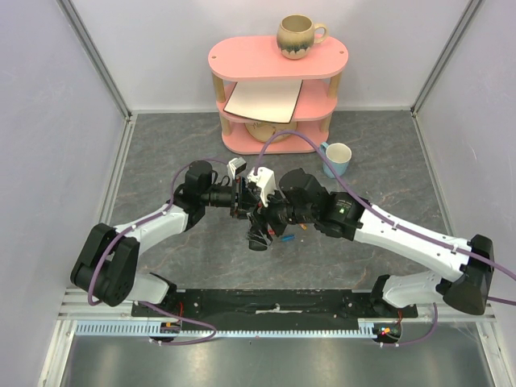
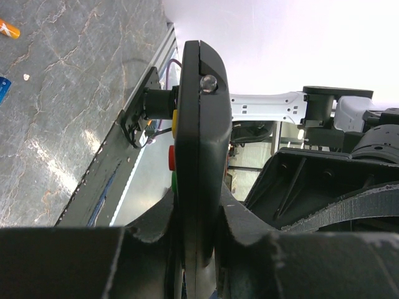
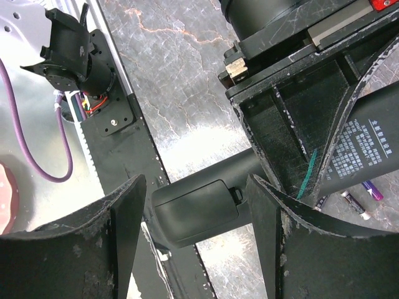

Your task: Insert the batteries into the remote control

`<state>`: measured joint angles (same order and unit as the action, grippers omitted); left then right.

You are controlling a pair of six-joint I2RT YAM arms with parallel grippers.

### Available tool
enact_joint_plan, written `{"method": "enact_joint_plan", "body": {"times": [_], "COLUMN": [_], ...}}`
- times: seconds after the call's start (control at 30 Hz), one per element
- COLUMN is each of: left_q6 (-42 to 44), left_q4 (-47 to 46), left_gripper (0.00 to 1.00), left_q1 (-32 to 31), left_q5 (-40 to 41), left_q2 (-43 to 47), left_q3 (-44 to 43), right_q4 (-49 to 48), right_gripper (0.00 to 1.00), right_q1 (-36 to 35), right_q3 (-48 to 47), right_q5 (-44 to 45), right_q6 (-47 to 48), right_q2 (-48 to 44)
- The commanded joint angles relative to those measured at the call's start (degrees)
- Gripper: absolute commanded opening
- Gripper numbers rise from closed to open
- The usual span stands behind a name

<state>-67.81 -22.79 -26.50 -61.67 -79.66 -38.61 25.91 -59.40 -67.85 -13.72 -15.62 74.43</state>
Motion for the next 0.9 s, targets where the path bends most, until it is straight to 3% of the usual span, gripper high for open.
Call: {"method": "enact_joint_plan", "body": {"times": [0.0, 0.87], "left_q6": [-3.1, -3.6], "left_q4": [-3.5, -3.2], "left_gripper": [0.02, 0.02], "left_q1": [-0.3, -0.3], "left_q5": [-1.7, -1.6], "left_q2": [0.6, 0.6], "left_q3": [-3.1, -4.7], "right_q4": [1.0, 3.1], "right_gripper": [0.73, 0.73], "right_q1": [0.0, -0.5], "right_q3": [2.2, 3.3], "right_q5": [-1.9, -6.1], "right_q6": [-0.6, 0.1], "right_q2": [-1.4, -0.1]}}
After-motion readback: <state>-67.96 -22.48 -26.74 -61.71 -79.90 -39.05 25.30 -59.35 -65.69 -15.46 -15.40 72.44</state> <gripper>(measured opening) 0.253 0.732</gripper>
